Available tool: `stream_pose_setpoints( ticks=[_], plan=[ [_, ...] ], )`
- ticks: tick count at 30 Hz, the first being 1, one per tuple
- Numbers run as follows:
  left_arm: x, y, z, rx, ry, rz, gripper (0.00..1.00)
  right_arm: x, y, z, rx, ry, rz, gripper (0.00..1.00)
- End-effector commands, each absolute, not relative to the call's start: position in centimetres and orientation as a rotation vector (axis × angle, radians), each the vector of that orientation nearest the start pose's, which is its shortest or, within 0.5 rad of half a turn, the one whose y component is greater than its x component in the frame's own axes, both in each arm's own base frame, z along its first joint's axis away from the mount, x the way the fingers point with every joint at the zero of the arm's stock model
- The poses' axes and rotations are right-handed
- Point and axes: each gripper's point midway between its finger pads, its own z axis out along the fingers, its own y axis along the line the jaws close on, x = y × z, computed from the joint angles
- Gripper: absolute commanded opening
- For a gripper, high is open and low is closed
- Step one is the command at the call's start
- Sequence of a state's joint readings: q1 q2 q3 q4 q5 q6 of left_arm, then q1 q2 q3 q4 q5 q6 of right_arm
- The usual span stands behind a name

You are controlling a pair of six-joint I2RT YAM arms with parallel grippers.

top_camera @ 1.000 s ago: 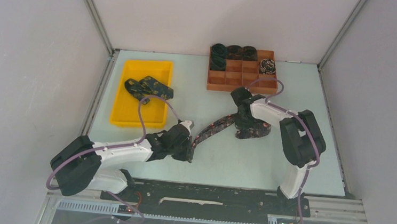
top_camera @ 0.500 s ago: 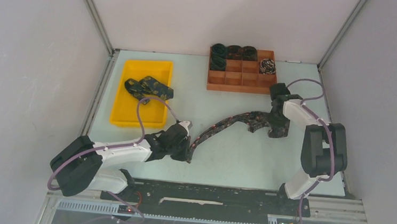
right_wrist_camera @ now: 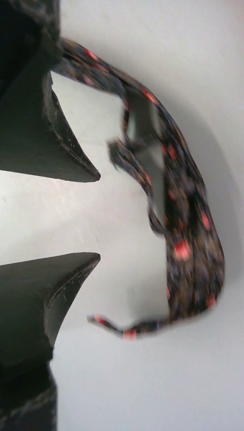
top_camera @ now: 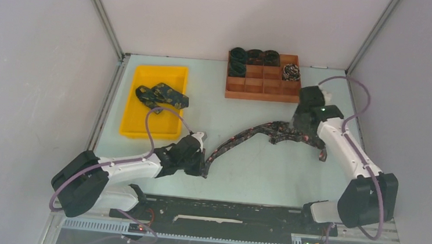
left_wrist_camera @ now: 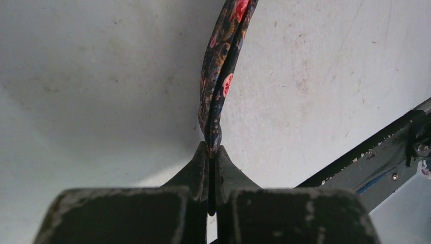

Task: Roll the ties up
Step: Flatten out the tie at the center of the board.

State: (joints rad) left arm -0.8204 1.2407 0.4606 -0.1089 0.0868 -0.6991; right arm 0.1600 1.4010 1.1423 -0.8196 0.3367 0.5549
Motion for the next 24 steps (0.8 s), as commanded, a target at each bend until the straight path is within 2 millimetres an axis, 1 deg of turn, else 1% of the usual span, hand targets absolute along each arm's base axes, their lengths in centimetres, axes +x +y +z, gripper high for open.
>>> stream_pose_setpoints(
  ticks=[1, 2, 5, 8, 11, 13, 17, 18, 22, 24],
  plan=[
    [16.7, -24.2, 3.4, 0.204, 2.549, -0.784, 0.00, 30.2, 7.4, 11.5, 0.507, 2.559, -0.028, 0.56],
    [16.8, -24.2, 3.4, 0.203, 2.548, -0.784, 0.00, 30.1, 8.7, 10.7, 0.469, 2.575, -0.018, 0.56],
    [16.7, -24.2, 3.2, 0.204, 2.553, -0.786, 0.00, 30.2, 11.0, 7.9, 0.383, 2.641, -0.044, 0.55],
    [16.7, -24.2, 3.2, 0.199, 2.558, -0.790, 0.00, 30.6, 12.1, 5.5, 0.332, 2.697, -0.066, 0.54],
    [16.7, -24.3, 3.1, 0.200, 2.565, -0.795, 0.00, 31.0, 12.4, 3.7, 0.305, 2.740, -0.098, 0.56],
    [16.7, -24.4, 3.1, 0.201, 2.569, -0.798, 0.00, 31.3, 12.4, 3.2, 0.293, 2.745, -0.126, 0.59],
    [16.7, -24.4, 3.0, 0.199, 2.576, -0.803, 0.00, 32.1, 12.4, 2.5, 0.286, 2.747, -0.166, 0.68],
    [16.8, -24.4, 3.0, 0.198, 2.576, -0.804, 0.00, 32.6, 12.6, 2.5, 0.284, 2.741, -0.170, 0.70],
    [16.7, -24.4, 2.9, 0.197, 2.578, -0.807, 0.00, 33.8, 12.5, 2.2, 0.283, 2.731, -0.220, 0.71],
    [16.7, -24.4, 2.9, 0.197, 2.579, -0.809, 0.00, 34.3, 11.9, 1.9, 0.288, 2.728, -0.291, 0.70]
  ],
)
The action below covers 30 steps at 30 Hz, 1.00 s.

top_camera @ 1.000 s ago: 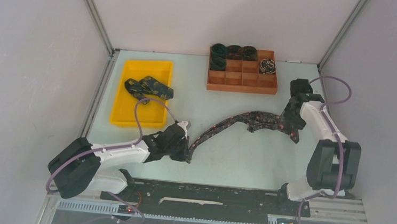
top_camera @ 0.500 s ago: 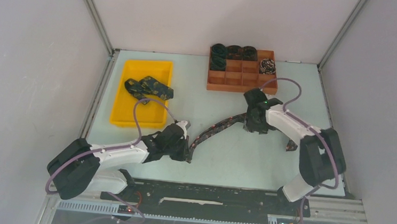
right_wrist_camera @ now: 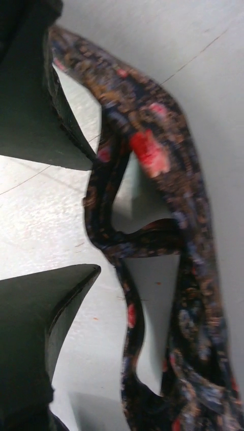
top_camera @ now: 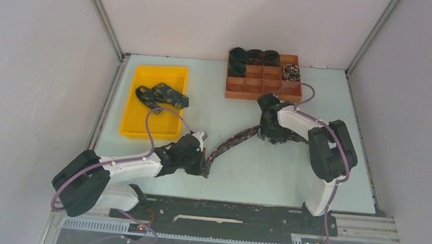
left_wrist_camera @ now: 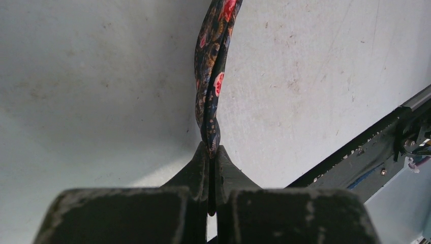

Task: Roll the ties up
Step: Flatten out the tie at the center of the board.

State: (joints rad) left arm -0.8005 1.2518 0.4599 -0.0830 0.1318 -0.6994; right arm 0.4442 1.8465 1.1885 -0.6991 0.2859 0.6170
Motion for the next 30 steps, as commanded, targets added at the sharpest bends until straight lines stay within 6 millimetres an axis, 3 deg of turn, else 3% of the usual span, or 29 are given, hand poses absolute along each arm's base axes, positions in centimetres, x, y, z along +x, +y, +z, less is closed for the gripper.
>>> stream_pose_setpoints(
  ticks=[1, 6, 11, 17, 21, 30],
  plan=[
    [16.7, -24.4, 2.9, 0.195, 2.581, -0.809, 0.00, 34.4, 11.6, 1.8, 0.288, 2.728, -0.321, 0.68],
    [16.8, -24.4, 2.8, 0.192, 2.582, -0.817, 0.00, 33.6, 9.3, 0.8, 0.286, 2.744, -0.457, 0.55],
    [16.7, -24.4, 2.8, 0.190, 2.587, -0.825, 0.00, 32.8, 7.2, 0.8, 0.313, 2.743, -0.473, 0.26],
    [16.7, -24.1, 3.0, 0.150, 2.590, -0.818, 0.00, 32.3, 5.2, 1.1, 0.361, 2.755, -0.450, 0.00],
    [16.3, -23.7, 3.7, 0.091, 2.625, -0.804, 0.00, 32.0, 3.8, 1.4, 0.400, 2.756, -0.438, 0.00],
    [14.8, -22.7, 8.0, 0.026, 2.632, -0.860, 0.00, 32.4, 0.7, 1.4, 0.505, 2.749, -0.382, 0.00]
  ],
)
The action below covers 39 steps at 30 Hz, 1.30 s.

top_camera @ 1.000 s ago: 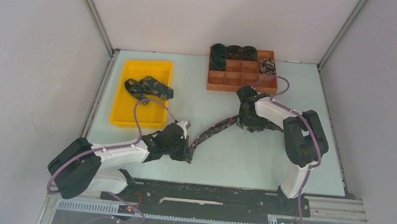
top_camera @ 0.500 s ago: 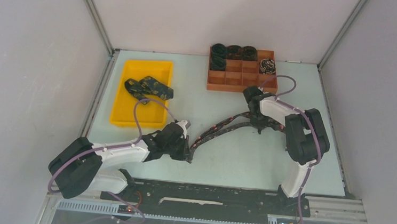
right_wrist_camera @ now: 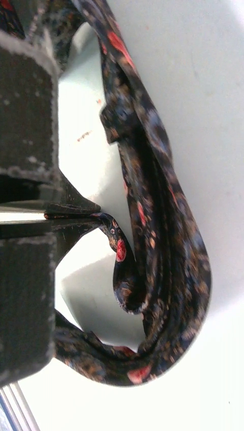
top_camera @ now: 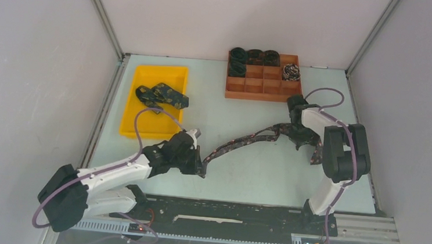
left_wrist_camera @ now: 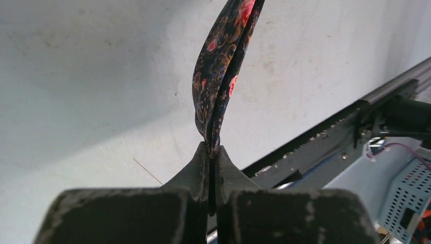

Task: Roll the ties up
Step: Flatten out the tie at the center of the board.

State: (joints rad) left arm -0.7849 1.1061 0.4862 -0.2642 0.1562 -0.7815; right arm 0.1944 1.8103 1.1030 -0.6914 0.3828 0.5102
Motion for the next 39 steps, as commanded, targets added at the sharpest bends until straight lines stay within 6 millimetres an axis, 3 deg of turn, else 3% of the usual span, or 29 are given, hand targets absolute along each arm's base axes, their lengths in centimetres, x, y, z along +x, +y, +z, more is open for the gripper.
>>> stream_pose_setpoints(
  ticks=[1, 7, 12, 17, 27, 33, 39],
  plan=[
    [14.5, -22.6, 8.4, 0.014, 2.638, -0.870, 0.00, 32.6, 0.4, 1.5, 0.515, 2.746, -0.372, 0.00],
    [13.1, -22.4, 10.1, -0.053, 2.671, -1.033, 0.00, 33.7, -1.9, 1.6, 0.558, 2.754, -0.337, 0.00],
    [14.2, -22.0, 10.7, -0.140, 2.674, -1.139, 0.00, 34.2, -3.8, 1.4, 0.629, 2.768, -0.284, 0.00],
    [15.5, -21.1, 9.9, -0.268, 2.715, -1.217, 0.00, 35.8, -4.6, 1.6, 0.652, 2.766, -0.197, 0.00],
    [17.5, -19.6, 7.5, -0.417, 2.808, -1.271, 0.00, 39.5, -5.6, 1.2, 0.630, 2.849, -0.101, 0.15],
    [18.0, -19.3, 6.2, -0.492, 2.868, -1.340, 0.00, 42.6, -5.5, 1.5, 0.597, 2.857, -0.029, 0.32],
    [18.2, -19.0, 5.6, -0.517, 2.895, -1.337, 0.00, 44.3, -5.6, 1.1, 0.596, 2.875, -0.030, 0.36]
  ],
)
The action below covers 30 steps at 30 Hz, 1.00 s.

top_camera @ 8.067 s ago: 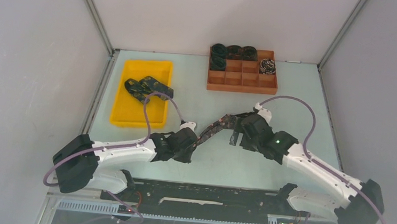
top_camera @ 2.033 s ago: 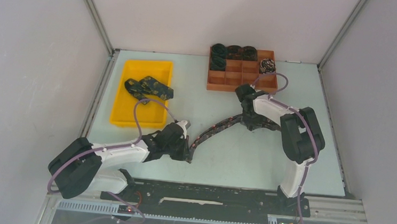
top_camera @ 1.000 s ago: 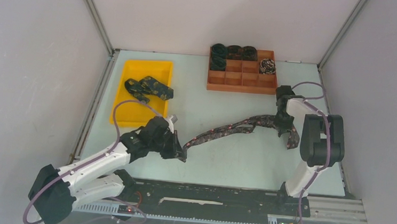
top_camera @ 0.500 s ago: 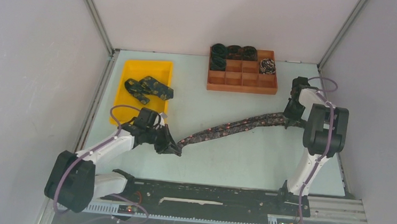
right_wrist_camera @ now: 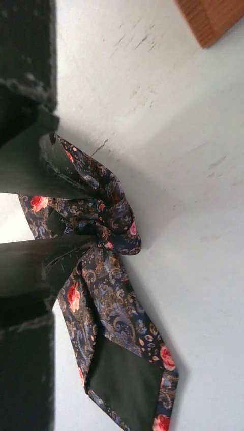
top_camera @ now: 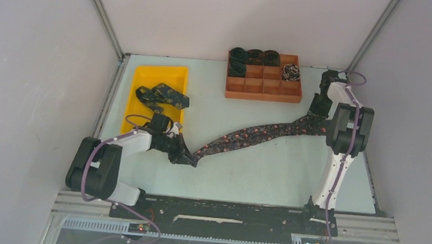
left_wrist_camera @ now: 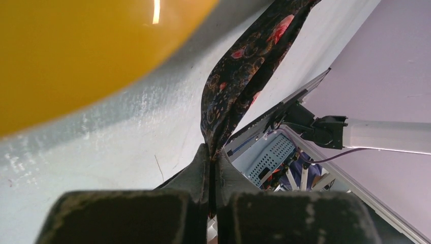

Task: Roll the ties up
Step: Flatten out the tie at the center of the board.

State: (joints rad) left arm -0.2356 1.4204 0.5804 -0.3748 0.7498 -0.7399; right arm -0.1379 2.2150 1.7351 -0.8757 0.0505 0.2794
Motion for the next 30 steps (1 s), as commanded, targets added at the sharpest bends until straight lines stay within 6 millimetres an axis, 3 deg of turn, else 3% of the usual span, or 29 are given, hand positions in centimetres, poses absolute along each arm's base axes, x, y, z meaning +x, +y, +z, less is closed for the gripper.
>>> stream_pose_setpoints(
  ticks=[1, 8, 10, 16, 19, 20, 23, 26, 28, 30],
  plan=[
    [18.2, -18.7, 5.5, -0.534, 2.895, -1.327, 0.00, 44.3, -5.7, 1.3, 0.598, 2.871, -0.034, 0.36],
    [18.5, -17.0, 5.2, -0.630, 2.868, -1.280, 0.00, 43.0, -6.1, 4.3, 0.595, 2.827, -0.077, 0.34],
    [18.4, -16.9, 5.4, -0.626, 2.865, -1.276, 0.04, 42.2, -6.4, 5.2, 0.603, 2.815, -0.099, 0.34],
    [18.7, -15.6, 6.6, -0.624, 2.806, -1.159, 0.48, 39.8, -6.0, 8.3, 0.612, 2.763, -0.112, 0.38],
    [19.2, -14.2, 7.7, -0.647, 2.743, -1.030, 0.71, 38.9, -5.5, 10.3, 0.595, 2.727, -0.122, 0.50],
    [19.4, -13.7, 8.2, -0.648, 2.717, -0.977, 0.74, 38.6, -5.2, 10.9, 0.591, 2.718, -0.118, 0.51],
    [20.1, -12.0, 9.9, -0.625, 2.624, -0.838, 0.74, 37.6, -3.5, 12.0, 0.560, 2.691, -0.064, 0.55],
    [20.9, -10.7, 12.0, -0.550, 2.540, -0.696, 0.73, 36.2, -0.9, 11.7, 0.506, 2.695, 0.025, 0.54],
    [21.4, -10.7, 13.6, -0.472, 2.503, -0.636, 0.70, 35.3, 0.9, 11.0, 0.461, 2.706, 0.070, 0.51],
    [22.0, -11.8, 15.0, -0.376, 2.487, -0.616, 0.66, 34.2, 4.3, 10.6, 0.350, 2.709, 0.109, 0.47]
  ],
)
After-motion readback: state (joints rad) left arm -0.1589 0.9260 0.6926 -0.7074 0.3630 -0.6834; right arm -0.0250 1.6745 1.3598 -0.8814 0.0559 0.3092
